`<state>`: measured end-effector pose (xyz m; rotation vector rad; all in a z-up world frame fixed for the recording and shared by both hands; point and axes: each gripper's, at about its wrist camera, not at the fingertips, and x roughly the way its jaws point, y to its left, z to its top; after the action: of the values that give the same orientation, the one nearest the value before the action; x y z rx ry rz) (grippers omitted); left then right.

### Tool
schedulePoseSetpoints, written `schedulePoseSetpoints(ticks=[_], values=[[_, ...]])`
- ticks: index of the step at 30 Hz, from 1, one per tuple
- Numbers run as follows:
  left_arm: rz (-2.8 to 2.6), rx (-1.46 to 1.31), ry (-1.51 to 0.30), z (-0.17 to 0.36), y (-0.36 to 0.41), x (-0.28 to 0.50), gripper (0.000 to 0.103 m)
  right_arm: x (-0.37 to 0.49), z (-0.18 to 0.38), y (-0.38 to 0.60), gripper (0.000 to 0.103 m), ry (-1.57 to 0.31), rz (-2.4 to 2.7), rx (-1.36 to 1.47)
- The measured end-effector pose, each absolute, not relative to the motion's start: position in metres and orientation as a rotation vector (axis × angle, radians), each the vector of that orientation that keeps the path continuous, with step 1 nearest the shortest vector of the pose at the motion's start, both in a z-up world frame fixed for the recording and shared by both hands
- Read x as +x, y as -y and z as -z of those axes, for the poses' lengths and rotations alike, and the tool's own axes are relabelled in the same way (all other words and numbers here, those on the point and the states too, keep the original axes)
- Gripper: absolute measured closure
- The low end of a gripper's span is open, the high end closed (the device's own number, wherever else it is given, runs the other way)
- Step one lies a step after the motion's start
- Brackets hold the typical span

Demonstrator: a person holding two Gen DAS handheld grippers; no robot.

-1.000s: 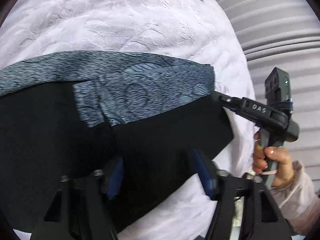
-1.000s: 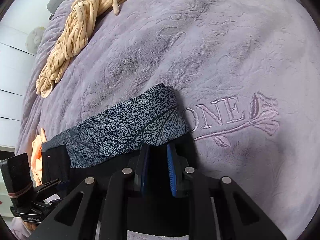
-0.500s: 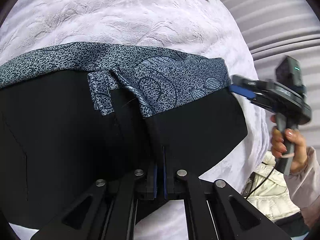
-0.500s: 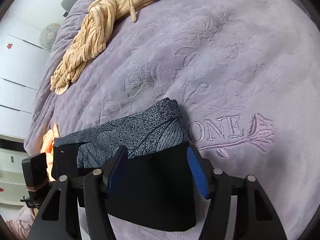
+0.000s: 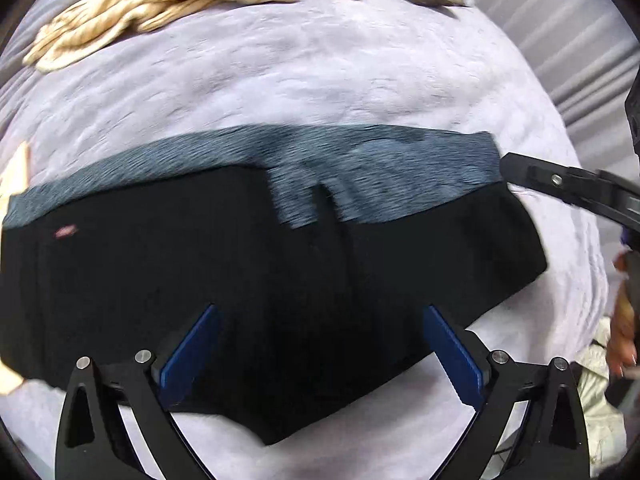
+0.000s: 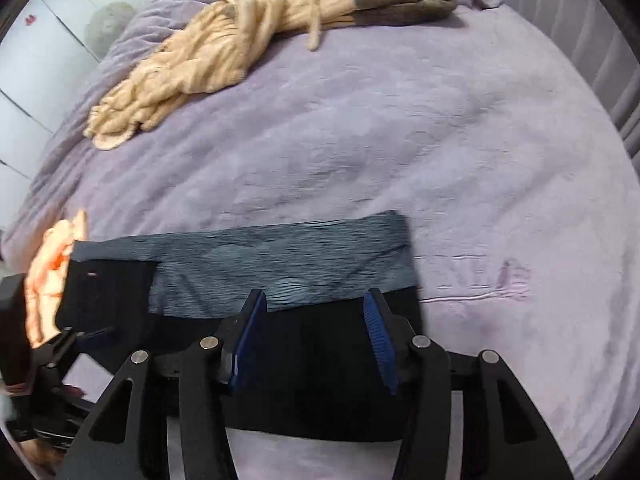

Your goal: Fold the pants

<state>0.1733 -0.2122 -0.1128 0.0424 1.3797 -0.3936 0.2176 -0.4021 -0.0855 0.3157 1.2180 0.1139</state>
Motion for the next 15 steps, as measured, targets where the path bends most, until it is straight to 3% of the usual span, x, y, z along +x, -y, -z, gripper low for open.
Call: schedulePoseSetpoints(ticks=[4, 9, 15], values=[[0.264, 0.070, -1.402, 0.116, 0.179, 0.171, 0.002, 0.232, 0.101, 0.341, 0.056, -1.265, -0.316, 0.452], [0.160, 0.048, -1.426, 0.120, 0.133, 0.164, 0.002, 0.238, 0.169, 0.272, 0.060, -1.433, -0.339, 0.483], [0.098, 0.018, -1.443, 0.119, 0.096, 0.152, 0.002, 0.215, 0.147, 0.250, 0.060, -1.456, -0.436, 0.401]])
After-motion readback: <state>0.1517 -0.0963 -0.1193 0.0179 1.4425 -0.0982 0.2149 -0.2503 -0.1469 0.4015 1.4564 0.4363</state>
